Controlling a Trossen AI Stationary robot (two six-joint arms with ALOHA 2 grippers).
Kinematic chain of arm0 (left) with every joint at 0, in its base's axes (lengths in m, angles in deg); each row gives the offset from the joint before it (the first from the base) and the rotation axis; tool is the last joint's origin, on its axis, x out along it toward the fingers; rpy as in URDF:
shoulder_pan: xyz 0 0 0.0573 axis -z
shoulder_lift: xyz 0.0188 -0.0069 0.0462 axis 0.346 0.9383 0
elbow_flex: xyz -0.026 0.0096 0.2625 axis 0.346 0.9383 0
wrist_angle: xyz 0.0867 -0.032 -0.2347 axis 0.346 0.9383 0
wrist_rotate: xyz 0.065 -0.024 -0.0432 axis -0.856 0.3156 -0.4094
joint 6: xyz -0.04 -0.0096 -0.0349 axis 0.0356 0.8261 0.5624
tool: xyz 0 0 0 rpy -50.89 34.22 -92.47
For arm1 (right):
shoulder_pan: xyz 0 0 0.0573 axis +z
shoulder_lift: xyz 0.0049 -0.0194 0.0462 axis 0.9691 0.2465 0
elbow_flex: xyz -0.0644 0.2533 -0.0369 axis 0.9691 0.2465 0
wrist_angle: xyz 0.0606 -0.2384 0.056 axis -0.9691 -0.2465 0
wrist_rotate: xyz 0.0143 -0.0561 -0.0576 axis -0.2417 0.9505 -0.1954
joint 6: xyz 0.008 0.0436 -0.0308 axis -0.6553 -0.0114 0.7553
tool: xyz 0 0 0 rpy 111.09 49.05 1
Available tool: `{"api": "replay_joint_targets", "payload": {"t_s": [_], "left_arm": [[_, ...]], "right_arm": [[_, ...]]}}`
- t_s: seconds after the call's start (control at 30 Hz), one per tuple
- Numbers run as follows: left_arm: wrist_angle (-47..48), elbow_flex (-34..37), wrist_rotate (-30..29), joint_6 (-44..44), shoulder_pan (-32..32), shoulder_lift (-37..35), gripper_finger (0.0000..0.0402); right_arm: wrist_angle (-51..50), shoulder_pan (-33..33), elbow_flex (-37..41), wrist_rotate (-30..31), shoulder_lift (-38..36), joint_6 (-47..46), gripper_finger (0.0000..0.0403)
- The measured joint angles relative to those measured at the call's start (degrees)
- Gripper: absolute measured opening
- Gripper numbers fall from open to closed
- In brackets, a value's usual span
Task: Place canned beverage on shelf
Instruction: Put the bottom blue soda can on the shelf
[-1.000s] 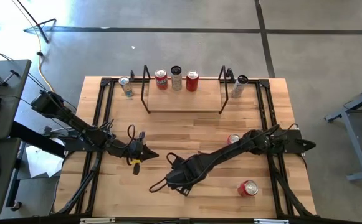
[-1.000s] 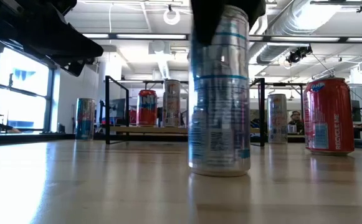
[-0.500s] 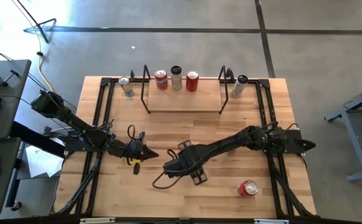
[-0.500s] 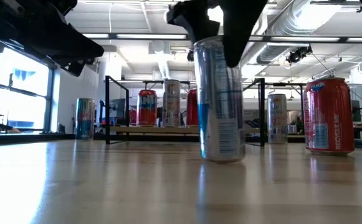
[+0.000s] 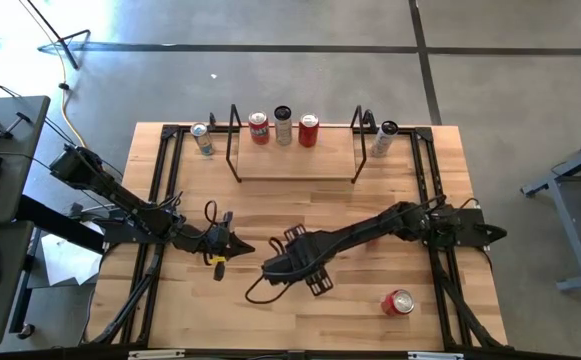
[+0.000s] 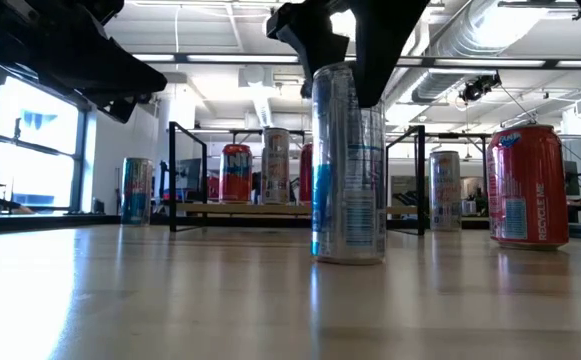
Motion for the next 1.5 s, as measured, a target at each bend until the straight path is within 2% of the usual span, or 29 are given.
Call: {"api": "replay_joint_targets", "payload": {"t_s": [0.33,0.5,0.77,0.97,1.13,1.3,1.5], "left_arm": [[0.0,0.0,0.0,0.0,0.0,0.0,0.0],[0.0,0.0,0.1,0.0,0.1,0.0,0.0],[0.0,0.0,0.1,-0.1,0.3,0.0,0.0],[0.0,0.0,0.2,-0.1,0.3,0.0,0.0],[0.0,0.0,0.3,-0.1,0.3,0.0,0.0],[0.0,0.0,0.3,-0.1,0.3,0.0,0.0],[0.0,0.0,0.3,-0.1,0.3,0.0,0.0]], "right_arm": [[-0.1,-0.9,0.0,-0.5,0.0,-11.7,0.0266],[-0.1,-0.8,0.0,-0.3,0.0,-13.8,0.0266],[-0.4,0.0,0.0,1.4,0.0,-12.4,0.0267],[-0.4,0.0,-0.5,0.2,-0.1,-16.5,0.0267],[0.1,0.0,-0.5,0.6,-0.1,-15.1,0.0267],[0.2,0.0,-0.5,2.6,-0.1,-12.5,0.0249],[0.2,-0.1,-0.5,1.2,-0.1,-12.6,0.0239]]}}
